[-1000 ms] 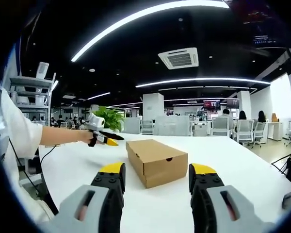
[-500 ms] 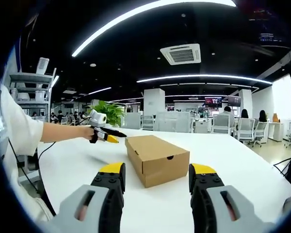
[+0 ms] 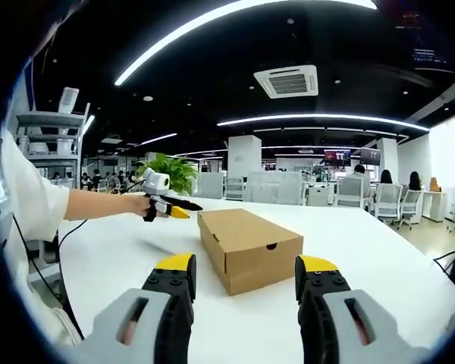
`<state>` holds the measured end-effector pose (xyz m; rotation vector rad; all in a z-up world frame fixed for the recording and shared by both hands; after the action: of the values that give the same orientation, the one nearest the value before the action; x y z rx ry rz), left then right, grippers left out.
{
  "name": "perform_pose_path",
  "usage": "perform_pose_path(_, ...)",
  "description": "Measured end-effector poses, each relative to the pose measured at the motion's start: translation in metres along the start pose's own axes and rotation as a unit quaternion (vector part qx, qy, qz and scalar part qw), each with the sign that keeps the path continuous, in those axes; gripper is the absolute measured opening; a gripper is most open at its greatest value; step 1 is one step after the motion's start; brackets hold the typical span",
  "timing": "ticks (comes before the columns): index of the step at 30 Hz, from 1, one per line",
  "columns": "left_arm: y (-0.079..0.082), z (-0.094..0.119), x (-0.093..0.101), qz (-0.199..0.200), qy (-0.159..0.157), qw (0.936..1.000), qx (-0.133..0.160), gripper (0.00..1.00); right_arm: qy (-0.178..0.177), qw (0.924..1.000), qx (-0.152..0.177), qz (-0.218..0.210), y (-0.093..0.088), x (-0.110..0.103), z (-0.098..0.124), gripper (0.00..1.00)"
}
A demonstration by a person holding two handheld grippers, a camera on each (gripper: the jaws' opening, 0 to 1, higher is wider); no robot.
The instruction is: Operate the shoe box by opening the lid, removing the specified soft item, and placing it in the target area until the item is outside and the box remains undamaged.
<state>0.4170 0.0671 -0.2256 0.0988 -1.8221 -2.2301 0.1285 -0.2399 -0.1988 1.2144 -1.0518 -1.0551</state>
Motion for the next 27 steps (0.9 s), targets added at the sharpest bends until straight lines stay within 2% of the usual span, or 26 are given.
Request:
perform_pose_path(3, -0.003, -0.003, 0.0, -0.018, 0.008, 0.9996, -0.018, 0.83, -0.004, 1.0, 0.006, -0.001, 0.004, 0.004, -0.006, 0.53)
perform_pose_path(7, 0.003, -0.003, -0.01, -0.018, 0.018, 0.9996, -0.012, 0.83, -0.008, 0.9998, 0.013, -0.012, 0.005, 0.008, -0.012, 0.53)
perform_pose_path(11, 0.001, -0.005, -0.016, -0.02, 0.024, 0.9994, -0.016, 0.84, -0.005, 0.9997, 0.012, -0.02, 0.003, 0.002, -0.02, 0.53)
perform_pose_path(13, -0.002, -0.008, -0.013, -0.002, 0.016, 0.9998, -0.013, 0.87, -0.003, 0.9998, 0.012, -0.016, 0.005, -0.001, -0.026, 0.53)
perform_pose_path(15, -0.003, -0.01, -0.014, 0.002, 0.013, 0.9999, -0.009, 0.87, 0.0, 0.9999, 0.01, -0.012, 0.006, -0.003, -0.033, 0.53)
perform_pose_path(20, -0.007, -0.013, -0.016, -0.017, 0.012, 0.9997, -0.014, 0.83, 0.006, 1.0, -0.006, -0.005, 0.002, -0.006, -0.054, 0.54)
perform_pose_path(27, -0.004, -0.012, -0.024, -0.018, 0.018, 0.9997, 0.004, 0.8, -0.002, 0.9997, -0.022, -0.007, -0.007, -0.008, -0.075, 0.56)
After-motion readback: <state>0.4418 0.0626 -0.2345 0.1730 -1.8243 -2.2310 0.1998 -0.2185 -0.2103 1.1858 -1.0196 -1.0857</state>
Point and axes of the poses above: the point that each gripper's makers call its tool centre point, and the gripper's own axes: z roughly backward along the fingers, x roughly to its right, y roughly out of its top, the point moved 6 cm from there along z, roughly backward along the fingers, and after that the axes turned 9 degrees about -y, right-handed, at the moved point
